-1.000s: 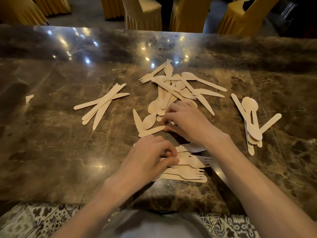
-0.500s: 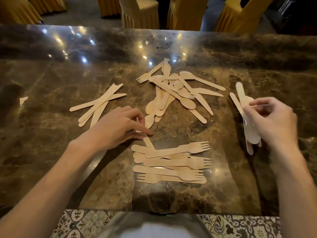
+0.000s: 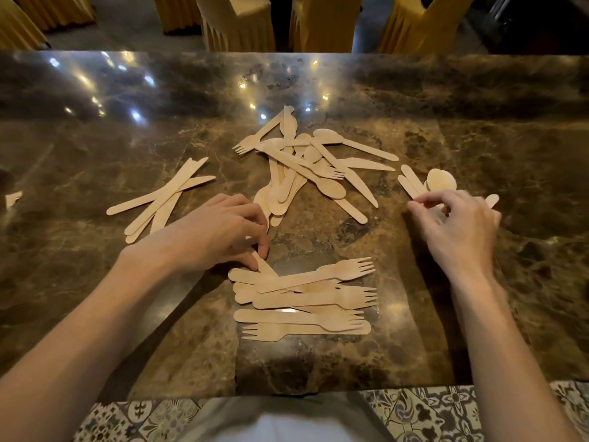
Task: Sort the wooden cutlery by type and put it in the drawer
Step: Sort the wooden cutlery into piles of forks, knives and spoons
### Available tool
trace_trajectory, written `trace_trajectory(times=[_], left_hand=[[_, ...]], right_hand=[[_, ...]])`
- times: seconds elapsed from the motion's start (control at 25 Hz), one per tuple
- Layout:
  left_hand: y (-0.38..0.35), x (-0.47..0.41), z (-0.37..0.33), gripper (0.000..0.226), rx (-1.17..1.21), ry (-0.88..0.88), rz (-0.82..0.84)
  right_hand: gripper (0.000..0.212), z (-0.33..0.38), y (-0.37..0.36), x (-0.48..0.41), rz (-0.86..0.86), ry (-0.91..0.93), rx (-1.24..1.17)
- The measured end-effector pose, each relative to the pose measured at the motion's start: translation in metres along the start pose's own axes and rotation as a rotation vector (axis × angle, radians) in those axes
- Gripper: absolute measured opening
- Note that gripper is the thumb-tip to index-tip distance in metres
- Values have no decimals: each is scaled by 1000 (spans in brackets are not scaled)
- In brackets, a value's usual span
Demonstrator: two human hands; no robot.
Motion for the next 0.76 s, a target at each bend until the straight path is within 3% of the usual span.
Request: trace_trajectory(times=[0.24, 0.44, 0.6, 0.76], left_hand=[[12, 6, 7, 8, 41, 40, 9], [46, 43, 30, 15, 437, 172, -196], [35, 73, 81, 19, 666, 516, -596], [-1, 76, 106, 14, 552, 885, -742]], right_hand=[[21, 72, -29, 19, 279, 261, -182], [22, 119, -37, 28, 343, 445, -162], [31, 129, -44, 62, 582, 648, -105], [78, 113, -49, 95, 689, 765, 41]])
Point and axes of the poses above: each hand's wrist, its own x-axis away from the middle knuckle, its own y-axis out of the back of the hand, z = x × y, the point moved 4 cm from there along -x, towards the middle knuckle, and after that the axes turned 5 degrees about -y, right-handed, at the moved point
